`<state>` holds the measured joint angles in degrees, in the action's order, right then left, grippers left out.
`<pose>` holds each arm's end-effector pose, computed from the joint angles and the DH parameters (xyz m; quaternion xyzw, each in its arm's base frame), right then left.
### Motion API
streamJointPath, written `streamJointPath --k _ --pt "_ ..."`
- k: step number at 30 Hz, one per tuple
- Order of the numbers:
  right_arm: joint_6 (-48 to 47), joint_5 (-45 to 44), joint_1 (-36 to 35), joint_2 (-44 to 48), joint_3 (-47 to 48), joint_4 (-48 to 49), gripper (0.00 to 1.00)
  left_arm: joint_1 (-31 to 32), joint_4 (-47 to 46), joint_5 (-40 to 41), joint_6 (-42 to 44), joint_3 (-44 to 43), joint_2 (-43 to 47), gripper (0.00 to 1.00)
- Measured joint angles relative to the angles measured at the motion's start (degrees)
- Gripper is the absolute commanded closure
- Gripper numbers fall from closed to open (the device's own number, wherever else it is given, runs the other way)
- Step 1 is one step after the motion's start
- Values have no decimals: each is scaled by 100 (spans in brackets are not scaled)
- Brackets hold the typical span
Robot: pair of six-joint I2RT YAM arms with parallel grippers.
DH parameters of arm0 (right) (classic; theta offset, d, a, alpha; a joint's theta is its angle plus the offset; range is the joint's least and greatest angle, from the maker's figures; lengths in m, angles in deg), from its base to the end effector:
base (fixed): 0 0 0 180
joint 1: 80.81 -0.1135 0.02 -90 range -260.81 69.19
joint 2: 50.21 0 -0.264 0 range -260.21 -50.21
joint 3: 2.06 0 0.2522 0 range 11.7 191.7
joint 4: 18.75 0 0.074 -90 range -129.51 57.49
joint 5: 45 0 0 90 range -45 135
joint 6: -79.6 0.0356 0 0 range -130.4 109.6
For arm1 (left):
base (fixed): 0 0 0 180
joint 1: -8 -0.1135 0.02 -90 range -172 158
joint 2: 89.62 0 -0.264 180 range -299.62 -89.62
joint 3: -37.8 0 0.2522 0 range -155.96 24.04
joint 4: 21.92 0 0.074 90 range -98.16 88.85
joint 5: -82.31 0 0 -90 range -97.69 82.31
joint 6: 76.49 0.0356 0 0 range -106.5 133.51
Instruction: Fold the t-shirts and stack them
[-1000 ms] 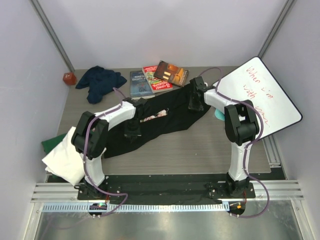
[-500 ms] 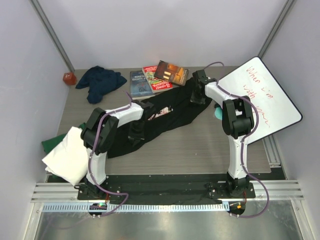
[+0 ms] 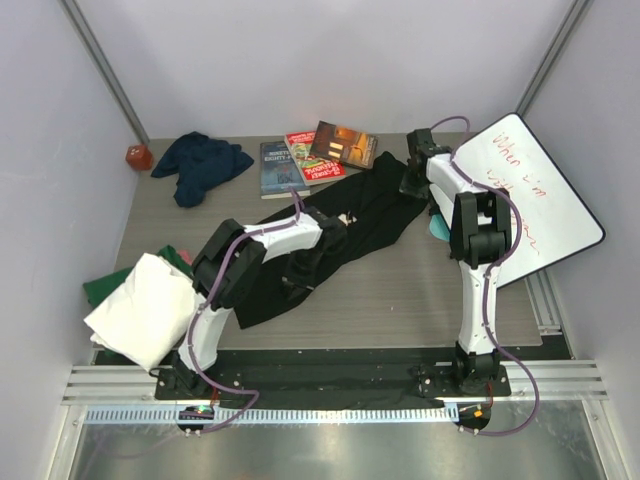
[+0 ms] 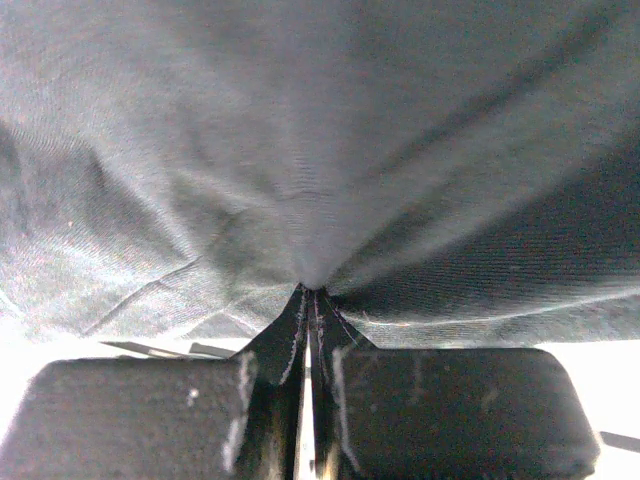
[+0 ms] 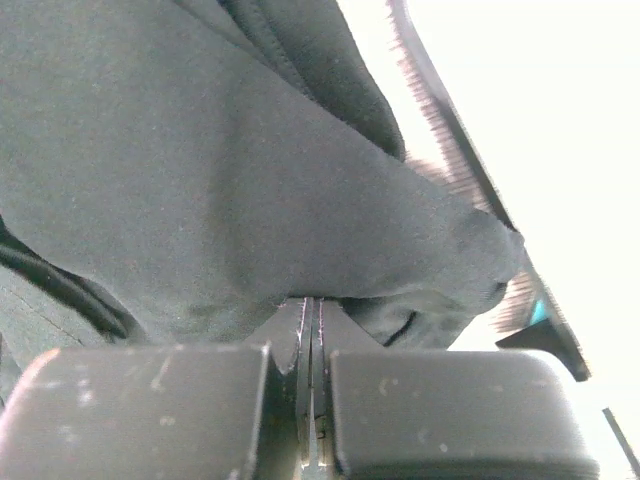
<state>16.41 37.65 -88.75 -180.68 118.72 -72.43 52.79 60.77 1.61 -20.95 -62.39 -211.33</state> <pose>0.4849 0.0630 0.1742 0.1738 0.9556 0.0091 0.2380 0.2642 -0.2542 0.1398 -0.0990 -0.9841 -0.1406 0.0436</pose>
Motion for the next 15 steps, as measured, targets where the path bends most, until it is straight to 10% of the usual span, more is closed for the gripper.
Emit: streamJointPath --k 15 --pt "-221 234 57 435 -280 7 76 404 -573 -494 -557 -131 271 91"
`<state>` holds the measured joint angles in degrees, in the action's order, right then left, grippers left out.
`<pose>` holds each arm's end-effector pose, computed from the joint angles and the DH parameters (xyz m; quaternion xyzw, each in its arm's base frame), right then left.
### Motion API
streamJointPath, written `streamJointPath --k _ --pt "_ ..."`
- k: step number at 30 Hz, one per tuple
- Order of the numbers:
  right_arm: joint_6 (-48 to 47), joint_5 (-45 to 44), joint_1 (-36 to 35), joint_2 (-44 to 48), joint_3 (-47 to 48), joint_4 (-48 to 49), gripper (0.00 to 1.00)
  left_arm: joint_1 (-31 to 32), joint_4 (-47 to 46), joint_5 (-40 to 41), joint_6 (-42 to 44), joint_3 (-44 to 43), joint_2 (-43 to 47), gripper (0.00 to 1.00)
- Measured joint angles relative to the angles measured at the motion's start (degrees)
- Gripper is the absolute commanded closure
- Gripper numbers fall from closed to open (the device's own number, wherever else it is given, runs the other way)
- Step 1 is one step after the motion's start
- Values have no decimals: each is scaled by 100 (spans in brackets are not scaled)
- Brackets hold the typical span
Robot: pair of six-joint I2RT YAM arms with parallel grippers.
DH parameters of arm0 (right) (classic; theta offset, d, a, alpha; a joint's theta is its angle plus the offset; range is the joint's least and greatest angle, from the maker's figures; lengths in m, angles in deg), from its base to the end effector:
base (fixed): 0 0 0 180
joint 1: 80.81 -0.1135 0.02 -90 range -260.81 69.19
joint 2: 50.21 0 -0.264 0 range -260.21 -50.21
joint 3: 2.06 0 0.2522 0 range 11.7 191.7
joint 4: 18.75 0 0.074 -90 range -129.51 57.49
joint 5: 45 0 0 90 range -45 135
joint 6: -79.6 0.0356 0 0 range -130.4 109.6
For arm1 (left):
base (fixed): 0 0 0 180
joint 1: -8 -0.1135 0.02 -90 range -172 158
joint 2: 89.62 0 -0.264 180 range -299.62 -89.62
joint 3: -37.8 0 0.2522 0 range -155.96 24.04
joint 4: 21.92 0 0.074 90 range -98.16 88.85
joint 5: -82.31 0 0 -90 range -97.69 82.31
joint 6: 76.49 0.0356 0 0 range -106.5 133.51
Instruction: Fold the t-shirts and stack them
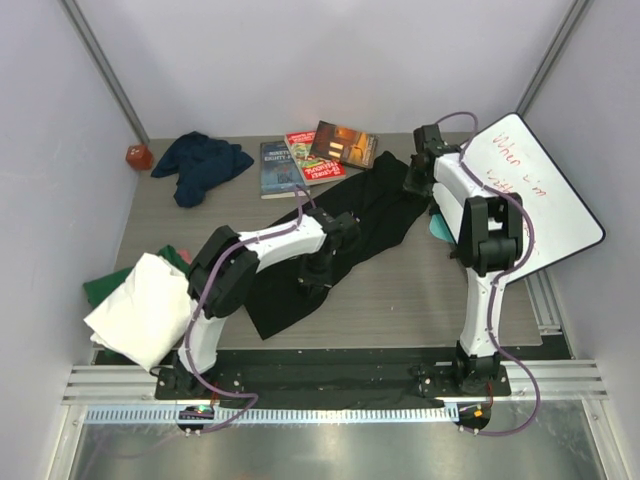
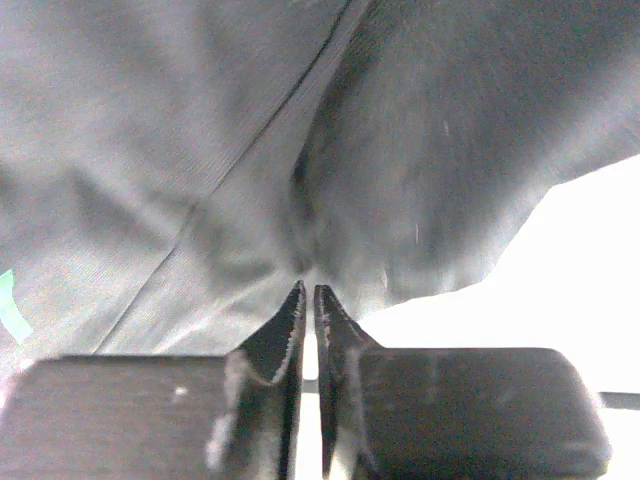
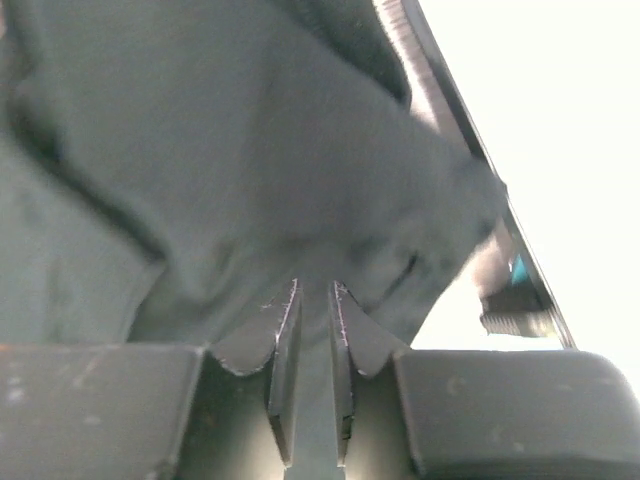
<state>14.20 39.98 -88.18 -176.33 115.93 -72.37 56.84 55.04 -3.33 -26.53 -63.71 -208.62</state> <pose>0.4736 0.0581 0.1947 0.1557 0.9563 0.0263 0.2461 0.2522 -0.2843 0.1594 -0.0781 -0.9955 -0.0543 0.0011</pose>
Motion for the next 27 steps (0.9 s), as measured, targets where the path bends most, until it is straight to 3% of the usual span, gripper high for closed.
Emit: streamJointPath --k 5,11,16,21,27 --pt "-9 205 -11 1034 -645 212 72 -118 122 411 15 -197 667 86" --pt "-17 592 -122 2212 -1233 476 70 -804 184 787 195 -44 1696 82" --pt "-33 822 -339 2540 -1867 590 69 -1088 184 1038 328 634 1703 74" --pt "-31 949 -557 2540 -2459 564 69 -1069 203 1123 313 885 1486 59" --pt "-24 1054 -680 2824 -3032 605 69 -1377 197 1207 214 1375 1672 59"
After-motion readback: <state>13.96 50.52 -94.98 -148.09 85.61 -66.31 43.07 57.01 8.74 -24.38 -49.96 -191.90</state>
